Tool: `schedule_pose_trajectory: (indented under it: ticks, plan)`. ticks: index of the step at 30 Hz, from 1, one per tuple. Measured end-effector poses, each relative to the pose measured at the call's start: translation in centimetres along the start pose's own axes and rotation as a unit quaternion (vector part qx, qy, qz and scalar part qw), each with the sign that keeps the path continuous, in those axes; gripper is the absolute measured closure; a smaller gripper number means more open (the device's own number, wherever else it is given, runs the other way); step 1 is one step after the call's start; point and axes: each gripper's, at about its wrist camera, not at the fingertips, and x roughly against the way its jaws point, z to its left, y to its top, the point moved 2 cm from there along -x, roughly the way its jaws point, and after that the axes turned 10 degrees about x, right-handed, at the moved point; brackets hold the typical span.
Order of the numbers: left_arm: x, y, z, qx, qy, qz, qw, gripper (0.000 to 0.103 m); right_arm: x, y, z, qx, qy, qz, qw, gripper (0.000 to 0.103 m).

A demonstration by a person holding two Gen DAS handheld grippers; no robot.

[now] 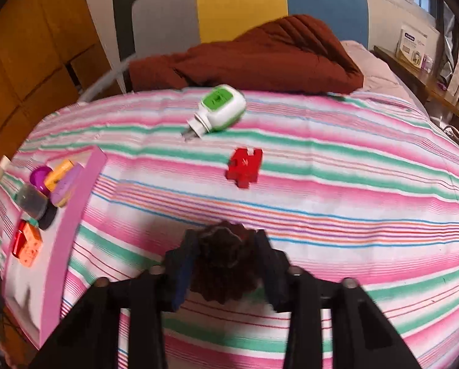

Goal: Organize rigid objects
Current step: 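Lift and turn the brown toy with the right tool toward the tray, then lower the brown toy into the tray and open the right tool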

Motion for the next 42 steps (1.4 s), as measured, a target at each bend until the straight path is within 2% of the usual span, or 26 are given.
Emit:
schedule_pose_trajectory:
  ticks: [1,8,11,16,19,21,24,27,34,36,38,40,42]
  plan:
    - [0.0,0.0,0.0,0.000,0.000,-0.001,1.0000,0.000,0.1,0.0,0.0,-0.001,0.004,-0.003,1.000,0.079]
    - [-0.2,0.0,0.3,0.008,-0.002,0.003,1.0000,0.000,1.4,0.5,2.2,0.009,0.012,-0.012,1.000,0.079]
    - [-0.2,0.1,0.5,0.012,-0.003,0.000,0.9999,0.000,2.9,1.4,4.0,0.007,0.049,-0.033,0.998,0.079]
    - [-0.2,0.2,1.0,0.020,0.000,-0.001,0.9998,0.000,5.1,3.7,10.0,0.040,0.120,-0.061,0.990,0.079]
    - [-0.1,0.2,1.5,0.025,-0.001,0.000,0.9997,0.000,4.7,4.8,14.2,0.054,0.163,-0.053,0.984,0.079]
    - [0.2,0.3,1.8,0.027,0.000,-0.004,0.9996,0.000,3.8,5.1,16.6,0.066,0.176,-0.046,0.981,0.079]
    - [0.6,0.5,2.3,0.029,0.004,-0.011,0.9995,0.000,1.7,5.5,19.8,0.087,0.176,-0.029,0.980,0.079]
    - [1.0,0.8,3.2,0.035,0.010,-0.016,0.9992,0.000,-0.5,5.5,20.9,0.086,0.164,-0.007,0.983,0.079]
    - [0.9,1.0,5.2,0.064,0.018,-0.012,0.9977,0.000,-3.4,5.1,20.5,0.070,0.122,0.018,0.990,0.079]
    - [0.8,0.9,5.1,0.066,0.017,-0.009,0.9976,0.000,-3.7,5.3,20.3,0.064,0.120,0.011,0.991,0.079]
    - [0.9,0.8,4.9,0.061,0.017,-0.010,0.9979,0.000,-3.2,5.7,20.1,0.062,0.128,-0.013,0.990,0.072]
    - [1.0,0.8,4.6,0.054,0.018,-0.014,0.9983,0.000,-2.4,6.0,19.8,0.065,0.114,-0.029,0.991,0.069]
    - [1.1,0.9,4.5,0.053,0.017,-0.015,0.9984,0.000,-1.6,6.3,19.3,0.064,0.116,-0.039,0.990,0.069]
